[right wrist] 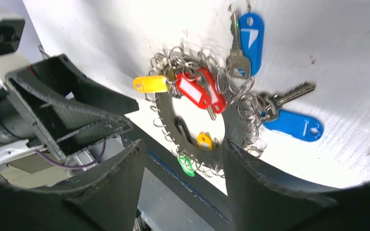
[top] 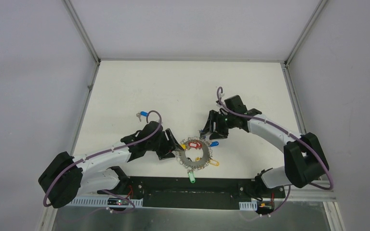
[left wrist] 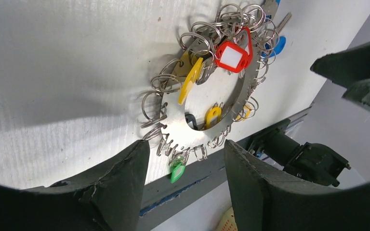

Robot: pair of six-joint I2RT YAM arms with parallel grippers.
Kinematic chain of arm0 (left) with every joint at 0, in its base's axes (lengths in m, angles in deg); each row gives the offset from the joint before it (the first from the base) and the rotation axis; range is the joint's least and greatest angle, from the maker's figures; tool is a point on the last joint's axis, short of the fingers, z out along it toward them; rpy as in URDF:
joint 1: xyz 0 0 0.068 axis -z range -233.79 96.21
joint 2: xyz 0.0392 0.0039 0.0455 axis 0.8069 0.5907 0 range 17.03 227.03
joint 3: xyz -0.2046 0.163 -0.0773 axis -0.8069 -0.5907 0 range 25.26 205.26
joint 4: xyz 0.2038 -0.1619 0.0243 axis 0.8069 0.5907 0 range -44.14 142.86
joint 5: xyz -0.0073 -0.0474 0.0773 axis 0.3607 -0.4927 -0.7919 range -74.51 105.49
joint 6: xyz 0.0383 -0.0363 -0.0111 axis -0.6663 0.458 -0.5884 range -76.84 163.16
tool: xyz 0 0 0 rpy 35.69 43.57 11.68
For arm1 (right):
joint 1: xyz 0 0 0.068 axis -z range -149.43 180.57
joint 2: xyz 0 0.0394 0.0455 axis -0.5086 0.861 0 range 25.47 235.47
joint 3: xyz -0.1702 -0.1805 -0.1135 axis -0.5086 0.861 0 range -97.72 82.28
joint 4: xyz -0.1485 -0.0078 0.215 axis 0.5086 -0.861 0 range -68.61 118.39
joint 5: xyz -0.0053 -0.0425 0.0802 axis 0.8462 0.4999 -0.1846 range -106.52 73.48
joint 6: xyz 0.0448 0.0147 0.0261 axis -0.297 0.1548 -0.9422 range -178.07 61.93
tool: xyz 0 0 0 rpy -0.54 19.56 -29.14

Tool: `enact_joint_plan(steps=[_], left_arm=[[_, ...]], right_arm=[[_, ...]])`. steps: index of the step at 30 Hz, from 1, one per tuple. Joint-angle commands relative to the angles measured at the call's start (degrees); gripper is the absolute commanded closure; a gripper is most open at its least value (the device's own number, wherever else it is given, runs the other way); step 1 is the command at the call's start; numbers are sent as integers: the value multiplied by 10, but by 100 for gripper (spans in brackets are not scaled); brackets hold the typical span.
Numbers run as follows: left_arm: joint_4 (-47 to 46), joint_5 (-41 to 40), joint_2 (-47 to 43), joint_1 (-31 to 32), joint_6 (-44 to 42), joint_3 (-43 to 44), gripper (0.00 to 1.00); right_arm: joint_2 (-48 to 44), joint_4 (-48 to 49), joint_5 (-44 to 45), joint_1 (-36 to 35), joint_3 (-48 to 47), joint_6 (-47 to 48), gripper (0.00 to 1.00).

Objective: Put the keys on the keyring

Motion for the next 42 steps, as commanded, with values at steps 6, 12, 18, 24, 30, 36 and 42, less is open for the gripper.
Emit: enact_joint_plan(steps=[6,12,18,24,30,36,42], left_arm=[[86,-26,-30,-3,-40,32,41],[124,-20,-5,-4,-62,62,41],[124,-9,18,-4,-67,72,41],[124,-5,31,-4,-69,77,41],[124,6,47,-4,-69,76,42],[124,9,54,-4,-69,78,42],[124,9,58,-4,-68,75,42]], right_arm=[[74,-62,47,3,-92,33,50],[102,-66,47,3,-102,31,61],[108,-62,63,2,-98,24,61],[120,-56,73,0,-100,10,62],[134,-55,83,-9,-106,2,68],[161,-54,92,-19,-109,0,68],[175,-46,91,-24,-111,-4,68]])
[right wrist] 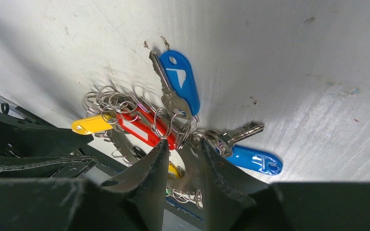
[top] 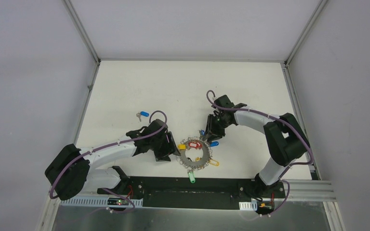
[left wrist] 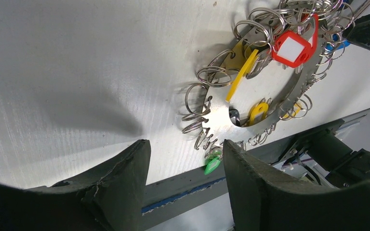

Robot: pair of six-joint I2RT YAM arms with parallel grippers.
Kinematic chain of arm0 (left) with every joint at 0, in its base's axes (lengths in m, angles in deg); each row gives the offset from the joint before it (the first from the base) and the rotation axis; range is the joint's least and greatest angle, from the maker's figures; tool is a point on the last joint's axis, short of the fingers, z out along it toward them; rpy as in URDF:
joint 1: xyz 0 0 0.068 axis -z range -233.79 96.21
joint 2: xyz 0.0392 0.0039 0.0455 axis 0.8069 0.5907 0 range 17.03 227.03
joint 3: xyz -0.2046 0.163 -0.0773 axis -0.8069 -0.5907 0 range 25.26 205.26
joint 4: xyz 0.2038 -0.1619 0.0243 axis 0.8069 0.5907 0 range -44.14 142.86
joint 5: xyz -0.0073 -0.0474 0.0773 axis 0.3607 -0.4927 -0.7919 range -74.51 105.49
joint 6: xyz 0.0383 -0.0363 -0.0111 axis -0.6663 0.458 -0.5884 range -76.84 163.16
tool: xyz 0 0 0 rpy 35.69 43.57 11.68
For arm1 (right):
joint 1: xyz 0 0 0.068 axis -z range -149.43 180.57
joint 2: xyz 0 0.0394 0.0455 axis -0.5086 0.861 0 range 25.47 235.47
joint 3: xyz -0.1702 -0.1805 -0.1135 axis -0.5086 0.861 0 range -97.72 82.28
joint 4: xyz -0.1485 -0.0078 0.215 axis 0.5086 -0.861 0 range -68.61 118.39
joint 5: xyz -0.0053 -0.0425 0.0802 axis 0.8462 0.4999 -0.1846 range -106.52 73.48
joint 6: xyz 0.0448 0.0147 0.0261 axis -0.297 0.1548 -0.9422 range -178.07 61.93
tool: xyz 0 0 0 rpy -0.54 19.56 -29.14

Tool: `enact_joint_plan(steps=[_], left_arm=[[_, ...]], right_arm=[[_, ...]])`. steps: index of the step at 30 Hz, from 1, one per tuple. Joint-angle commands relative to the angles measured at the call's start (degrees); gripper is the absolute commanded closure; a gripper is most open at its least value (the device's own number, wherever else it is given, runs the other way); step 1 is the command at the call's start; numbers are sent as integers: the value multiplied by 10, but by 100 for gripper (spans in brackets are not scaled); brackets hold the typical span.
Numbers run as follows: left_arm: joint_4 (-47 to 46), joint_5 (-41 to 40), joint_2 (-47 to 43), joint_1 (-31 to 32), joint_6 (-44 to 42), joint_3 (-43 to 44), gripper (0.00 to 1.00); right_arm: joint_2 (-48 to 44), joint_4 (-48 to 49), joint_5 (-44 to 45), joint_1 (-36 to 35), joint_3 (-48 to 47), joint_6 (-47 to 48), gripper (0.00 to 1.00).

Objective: Put the keys on the keyring

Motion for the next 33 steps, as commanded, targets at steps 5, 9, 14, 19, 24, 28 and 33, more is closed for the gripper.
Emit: enact_joint_plan(steps=[5,9,14,19,24,28,33], left_arm=[[-1,7,4,-4,-6,18,42],[-1,12,3,-3,-11,19,42],[-1,14,-1,-3,-14,18,42],[-1,2,-19,-4,-16,17,42],[6,-19,-50,-3,-27,20,42],[14,-43,-84,-4,-43,27,42],[18,-78,-140,-3,-78,44,42]], right_arm=[[13,19,11,-6,-25,-13,75],[17,25,7,-7,-24,-15,86],[9,22,10,-8,-25,-9,100],[-17,5,5,-9,-34,24,100],[-63,-12,-25,-10,-42,66,100],[-102,-19,-79,-10,-41,107,100],[-156,-23,-108,-10,-38,143,100]])
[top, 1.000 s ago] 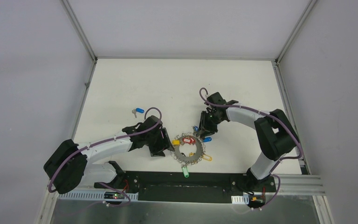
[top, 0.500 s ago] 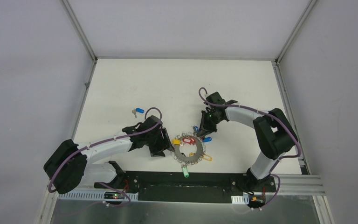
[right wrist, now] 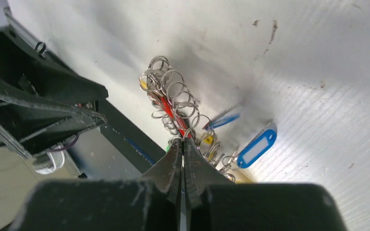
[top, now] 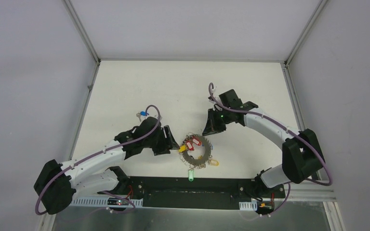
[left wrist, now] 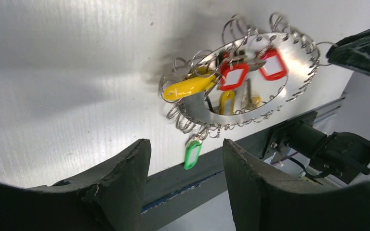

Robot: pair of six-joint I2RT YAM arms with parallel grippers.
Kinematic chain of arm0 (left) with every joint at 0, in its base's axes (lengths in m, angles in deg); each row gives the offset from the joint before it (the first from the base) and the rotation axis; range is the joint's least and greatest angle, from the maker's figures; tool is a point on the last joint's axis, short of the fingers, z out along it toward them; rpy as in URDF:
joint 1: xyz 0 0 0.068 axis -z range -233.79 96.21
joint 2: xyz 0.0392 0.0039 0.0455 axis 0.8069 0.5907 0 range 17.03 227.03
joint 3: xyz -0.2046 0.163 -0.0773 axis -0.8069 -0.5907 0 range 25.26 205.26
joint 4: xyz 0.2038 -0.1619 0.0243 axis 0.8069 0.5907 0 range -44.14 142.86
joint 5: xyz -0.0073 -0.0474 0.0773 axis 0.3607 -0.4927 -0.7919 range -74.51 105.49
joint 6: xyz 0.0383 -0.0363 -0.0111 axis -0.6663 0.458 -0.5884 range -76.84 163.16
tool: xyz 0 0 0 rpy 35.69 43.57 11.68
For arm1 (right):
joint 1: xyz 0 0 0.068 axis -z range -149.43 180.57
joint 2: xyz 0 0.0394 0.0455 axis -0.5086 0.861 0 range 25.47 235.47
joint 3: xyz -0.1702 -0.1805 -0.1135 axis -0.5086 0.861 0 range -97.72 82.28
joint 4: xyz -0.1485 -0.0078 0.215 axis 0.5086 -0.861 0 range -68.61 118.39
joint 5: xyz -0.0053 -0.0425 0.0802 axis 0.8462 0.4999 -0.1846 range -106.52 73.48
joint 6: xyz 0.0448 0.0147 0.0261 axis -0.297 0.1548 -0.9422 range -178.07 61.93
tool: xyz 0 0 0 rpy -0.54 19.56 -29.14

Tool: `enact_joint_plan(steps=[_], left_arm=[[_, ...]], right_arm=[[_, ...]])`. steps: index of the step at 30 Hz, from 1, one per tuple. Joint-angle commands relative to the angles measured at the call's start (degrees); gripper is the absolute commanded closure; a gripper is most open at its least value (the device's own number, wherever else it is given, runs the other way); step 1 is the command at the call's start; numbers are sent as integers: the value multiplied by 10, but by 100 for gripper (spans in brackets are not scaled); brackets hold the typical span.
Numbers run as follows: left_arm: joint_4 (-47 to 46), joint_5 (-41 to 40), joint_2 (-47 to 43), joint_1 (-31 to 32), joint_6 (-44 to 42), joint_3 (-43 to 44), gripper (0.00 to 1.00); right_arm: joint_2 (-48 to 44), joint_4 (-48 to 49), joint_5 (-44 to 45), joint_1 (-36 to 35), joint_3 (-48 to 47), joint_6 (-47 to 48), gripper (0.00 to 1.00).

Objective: Put the keys on the keyring

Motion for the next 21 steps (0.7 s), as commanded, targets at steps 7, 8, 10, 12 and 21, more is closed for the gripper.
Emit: enact_joint_plan(steps=[7,8,10,12,21], left_arm=[[-7,-86,-120,-4,-122,68,42],[-12,-85,-127,-4,-150,74,42],[-33,-71,-137,-3,-200,87,41],[-60,-47,-143,-3,-249,97,41],[-240,164,-132,-4,-464,103,42]], right_arm=[[-135,0,-90,-3,-33,89,100],[-142,-1,-101,-3,-36,96,100],[-152,-6,-122,-3,-44,108,100],[-157,-17,-141,-3,-53,119,100],[-174,-67,-206,-3,-66,171,100]])
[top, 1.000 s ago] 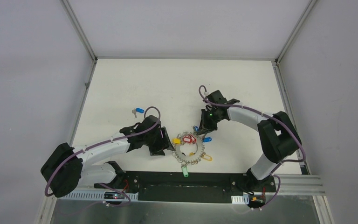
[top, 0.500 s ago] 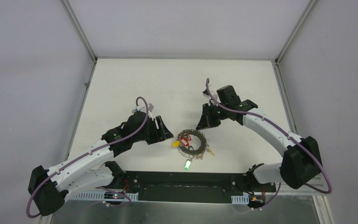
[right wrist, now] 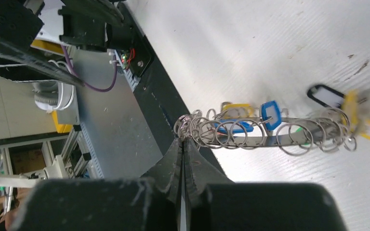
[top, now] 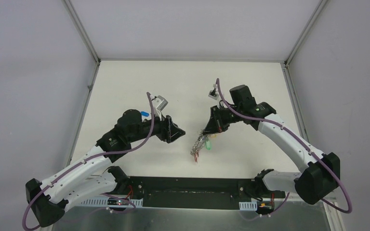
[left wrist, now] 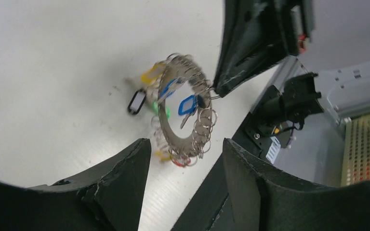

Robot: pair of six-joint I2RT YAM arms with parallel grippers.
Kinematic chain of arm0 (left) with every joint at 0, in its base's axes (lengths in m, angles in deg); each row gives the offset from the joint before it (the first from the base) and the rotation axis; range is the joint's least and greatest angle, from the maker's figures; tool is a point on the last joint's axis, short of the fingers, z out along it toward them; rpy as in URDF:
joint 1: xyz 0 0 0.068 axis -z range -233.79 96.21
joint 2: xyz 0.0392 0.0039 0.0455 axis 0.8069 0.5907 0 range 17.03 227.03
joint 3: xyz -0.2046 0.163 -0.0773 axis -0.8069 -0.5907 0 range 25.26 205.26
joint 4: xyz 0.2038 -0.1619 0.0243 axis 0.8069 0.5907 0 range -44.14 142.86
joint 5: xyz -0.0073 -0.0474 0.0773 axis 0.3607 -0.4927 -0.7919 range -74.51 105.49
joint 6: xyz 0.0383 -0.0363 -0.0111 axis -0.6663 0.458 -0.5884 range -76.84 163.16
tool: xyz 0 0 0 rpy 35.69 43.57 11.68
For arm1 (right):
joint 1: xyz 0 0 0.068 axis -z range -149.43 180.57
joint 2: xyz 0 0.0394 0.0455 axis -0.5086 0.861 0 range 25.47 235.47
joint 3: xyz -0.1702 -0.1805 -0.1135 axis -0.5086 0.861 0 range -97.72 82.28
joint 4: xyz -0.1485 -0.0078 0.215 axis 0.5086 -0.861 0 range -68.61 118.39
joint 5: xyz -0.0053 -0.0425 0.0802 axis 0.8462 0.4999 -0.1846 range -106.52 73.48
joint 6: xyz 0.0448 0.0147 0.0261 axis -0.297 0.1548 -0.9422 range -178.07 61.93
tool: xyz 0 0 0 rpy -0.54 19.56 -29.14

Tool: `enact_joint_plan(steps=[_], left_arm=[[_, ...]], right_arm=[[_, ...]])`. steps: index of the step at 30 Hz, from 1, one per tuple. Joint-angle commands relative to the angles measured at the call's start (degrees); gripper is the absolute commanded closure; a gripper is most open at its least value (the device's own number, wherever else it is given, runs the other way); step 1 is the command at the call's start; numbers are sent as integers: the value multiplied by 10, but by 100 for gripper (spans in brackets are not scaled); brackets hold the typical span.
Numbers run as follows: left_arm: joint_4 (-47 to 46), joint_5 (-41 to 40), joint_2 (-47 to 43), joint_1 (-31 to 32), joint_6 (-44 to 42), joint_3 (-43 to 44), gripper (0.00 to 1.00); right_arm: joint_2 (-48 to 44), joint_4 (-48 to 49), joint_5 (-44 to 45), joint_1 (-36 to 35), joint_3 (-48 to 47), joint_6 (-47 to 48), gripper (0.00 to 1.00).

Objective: Put the keys on the keyring

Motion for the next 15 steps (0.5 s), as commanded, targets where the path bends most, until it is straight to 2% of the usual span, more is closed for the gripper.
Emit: enact_joint_plan(steps=[1,4,8,15], left_arm=[[-142,150,11,-1,-153,18,43],[-175,212,34,-1,-199,26,45],[-200,278,67,5,-245,37,55],[-207,296,96,46,-328,44,68]], right_arm=[[-30,-16,-70,-3,-31,36,100],[-37,-15,-92,-3,-29,41,100],[-51,-2,-122,-3,-22,43,100],[-65,1,-166,-3,-14,54,100]])
